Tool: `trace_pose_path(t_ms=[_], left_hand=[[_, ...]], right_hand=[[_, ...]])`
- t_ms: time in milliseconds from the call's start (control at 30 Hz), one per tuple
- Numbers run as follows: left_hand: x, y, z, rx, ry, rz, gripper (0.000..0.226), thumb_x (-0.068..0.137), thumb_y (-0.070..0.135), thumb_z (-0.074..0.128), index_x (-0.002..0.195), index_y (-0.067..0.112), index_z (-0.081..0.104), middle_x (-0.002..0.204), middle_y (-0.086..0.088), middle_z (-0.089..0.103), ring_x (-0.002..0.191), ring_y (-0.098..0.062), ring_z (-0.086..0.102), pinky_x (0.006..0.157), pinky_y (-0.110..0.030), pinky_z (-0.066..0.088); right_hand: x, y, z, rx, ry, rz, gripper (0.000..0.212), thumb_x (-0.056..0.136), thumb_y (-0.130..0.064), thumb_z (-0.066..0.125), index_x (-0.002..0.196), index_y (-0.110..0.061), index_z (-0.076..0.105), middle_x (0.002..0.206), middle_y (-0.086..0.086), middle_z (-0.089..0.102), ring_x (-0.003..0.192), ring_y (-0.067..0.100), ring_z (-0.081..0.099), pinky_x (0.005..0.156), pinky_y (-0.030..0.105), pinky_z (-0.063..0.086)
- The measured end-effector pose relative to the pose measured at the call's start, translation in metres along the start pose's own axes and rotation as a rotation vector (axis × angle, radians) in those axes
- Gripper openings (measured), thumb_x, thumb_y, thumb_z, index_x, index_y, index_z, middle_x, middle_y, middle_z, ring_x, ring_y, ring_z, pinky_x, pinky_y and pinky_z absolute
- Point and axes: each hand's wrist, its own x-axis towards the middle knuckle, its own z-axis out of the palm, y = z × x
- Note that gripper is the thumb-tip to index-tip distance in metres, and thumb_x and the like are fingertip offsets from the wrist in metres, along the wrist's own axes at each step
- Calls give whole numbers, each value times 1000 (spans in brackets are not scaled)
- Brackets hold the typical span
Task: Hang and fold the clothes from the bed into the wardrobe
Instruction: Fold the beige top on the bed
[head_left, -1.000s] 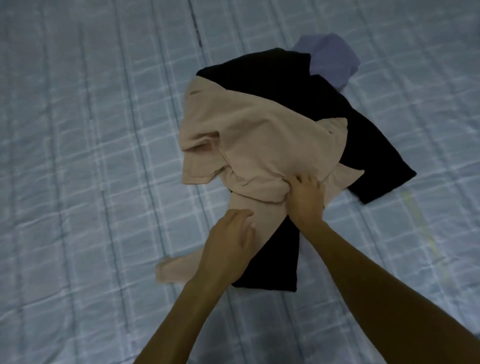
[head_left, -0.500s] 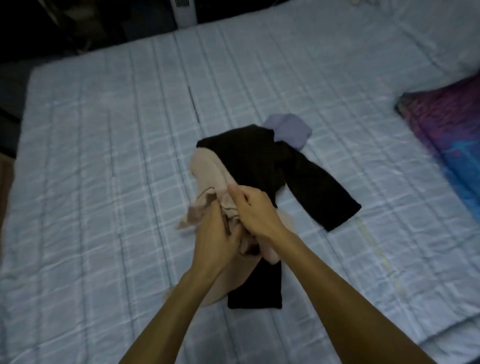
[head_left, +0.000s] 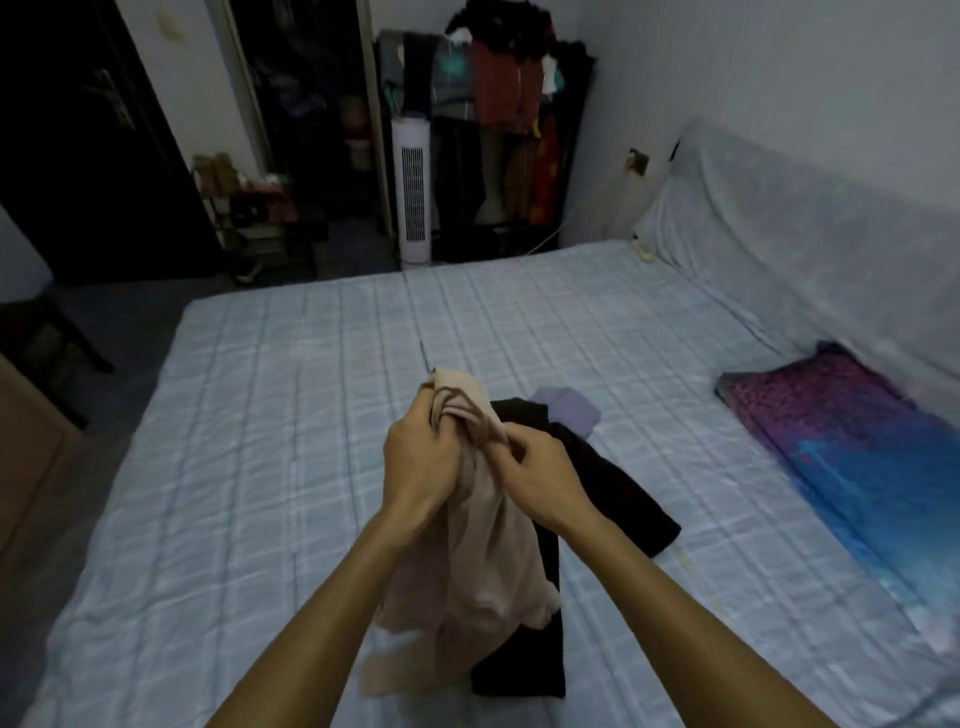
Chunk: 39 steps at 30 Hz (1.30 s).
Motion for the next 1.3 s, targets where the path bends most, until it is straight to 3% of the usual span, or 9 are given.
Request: trace_pose_path(t_ms=[100, 200, 300, 400, 533, 800, 900, 1000, 1300], left_hand=[[-3, 10, -38, 56, 19, 75, 27, 95, 21, 43, 116, 15, 60, 81, -3, 66, 72, -21, 60, 61, -29, 42], [-6, 9, -79, 231, 21, 189, 19, 94, 24, 48, 103, 19, 65, 82, -5, 67, 71, -24, 60, 58, -30, 40], [-13, 8, -114, 339, 56, 259, 18, 93, 30, 51, 90, 22, 66, 84, -3, 68, 75, -26, 61, 58, -31, 41], [-21, 8, -144, 321, 96, 263, 20, 93, 27, 51, 99, 23, 70, 91, -2, 70, 80, -24, 63, 65, -34, 48], [-33, 18, -178, 187, 133, 189, 29, 96, 24, 48, 68, 21, 55, 65, 5, 56, 61, -9, 51, 55, -25, 37], [-61, 67, -197, -92, 177, 131, 26, 98, 26, 45, 81, 15, 61, 73, 6, 60, 69, -2, 53, 57, -10, 37], [-74, 82, -193, -110, 181, 143, 25, 99, 25, 45, 87, 19, 66, 81, 9, 65, 78, -1, 58, 64, -11, 43], [-85, 94, -183, -133, 206, 107, 27, 99, 26, 45, 91, 19, 70, 87, 7, 68, 84, -4, 61, 74, -22, 49], [-119, 120, -166, -85, 353, 18, 28, 97, 26, 48, 82, 25, 71, 79, 7, 69, 76, -8, 62, 71, -31, 52]], right_hand=[[-6, -31, -1, -26, 74, -29, 21, 96, -28, 48, 91, -26, 68, 80, -11, 68, 72, 7, 61, 65, 30, 50], [-10, -64, -10, 5, 160, -97, 23, 96, -15, 49, 102, -20, 71, 91, -13, 69, 85, -2, 60, 71, 11, 45], [-15, -92, -9, 15, 179, -122, 23, 96, -15, 48, 99, -19, 71, 91, -8, 71, 84, 1, 61, 68, 7, 42], [-18, -115, -4, 18, 207, -127, 21, 97, -19, 47, 92, -21, 68, 87, -8, 68, 82, 4, 60, 66, 8, 41], [-26, -141, 0, 1, 182, -163, 23, 97, -25, 47, 83, -19, 64, 79, -6, 65, 76, 9, 59, 66, 23, 45], [-50, -158, 24, -74, 54, -147, 32, 99, -27, 42, 75, -14, 59, 68, -2, 56, 63, 9, 50, 58, 29, 36], [-67, -154, 25, -35, -37, -129, 24, 99, -29, 43, 99, -18, 65, 85, -4, 63, 74, 4, 56, 63, 24, 42], [-91, -138, 27, 11, -113, -79, 34, 96, -28, 49, 129, -24, 49, 107, -3, 60, 88, 6, 58, 70, 20, 46], [-148, -65, 34, -256, -459, -45, 60, 69, -29, 72, 122, -23, 45, 113, 2, 57, 94, 23, 60, 78, 40, 54]])
